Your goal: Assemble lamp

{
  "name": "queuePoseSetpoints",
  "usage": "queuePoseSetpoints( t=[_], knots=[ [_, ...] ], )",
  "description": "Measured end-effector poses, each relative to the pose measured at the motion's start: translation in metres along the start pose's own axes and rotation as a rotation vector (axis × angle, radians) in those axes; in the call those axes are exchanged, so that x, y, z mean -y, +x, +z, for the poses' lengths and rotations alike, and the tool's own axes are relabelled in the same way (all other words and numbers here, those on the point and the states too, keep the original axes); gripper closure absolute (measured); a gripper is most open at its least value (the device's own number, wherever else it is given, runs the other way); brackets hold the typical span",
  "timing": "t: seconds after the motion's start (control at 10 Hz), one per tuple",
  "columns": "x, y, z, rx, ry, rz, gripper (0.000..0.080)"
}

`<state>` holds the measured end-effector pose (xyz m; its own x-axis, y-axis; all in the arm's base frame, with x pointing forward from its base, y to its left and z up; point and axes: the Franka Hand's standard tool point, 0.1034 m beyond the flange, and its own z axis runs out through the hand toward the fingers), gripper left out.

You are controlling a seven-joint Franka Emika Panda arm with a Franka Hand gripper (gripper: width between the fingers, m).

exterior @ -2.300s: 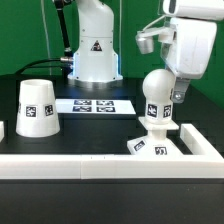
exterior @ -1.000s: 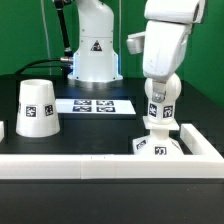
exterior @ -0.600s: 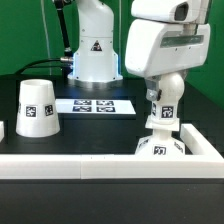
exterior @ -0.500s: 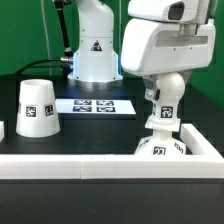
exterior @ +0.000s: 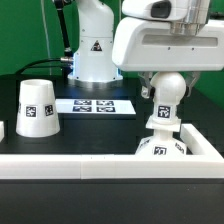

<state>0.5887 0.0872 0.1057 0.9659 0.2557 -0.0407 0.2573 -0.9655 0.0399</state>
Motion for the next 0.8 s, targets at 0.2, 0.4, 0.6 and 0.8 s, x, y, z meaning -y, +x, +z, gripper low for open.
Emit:
queuePoseSetpoints(
  t=[0.2,0.4,0.6,0.8],
  knots=[
    [0.0020,0.0006,-0.0002,-0.001,0.006,0.176,0.0222],
    [0.0037,0.0009,-0.0003,0.000,0.020,0.288,0.0222],
    [0.0071,0.0012,-0.0005,0.004,0.035,0.443,0.0222],
    [0.0097,0.0014,-0.0005,0.008,0.045,0.541,0.0222]
  ],
)
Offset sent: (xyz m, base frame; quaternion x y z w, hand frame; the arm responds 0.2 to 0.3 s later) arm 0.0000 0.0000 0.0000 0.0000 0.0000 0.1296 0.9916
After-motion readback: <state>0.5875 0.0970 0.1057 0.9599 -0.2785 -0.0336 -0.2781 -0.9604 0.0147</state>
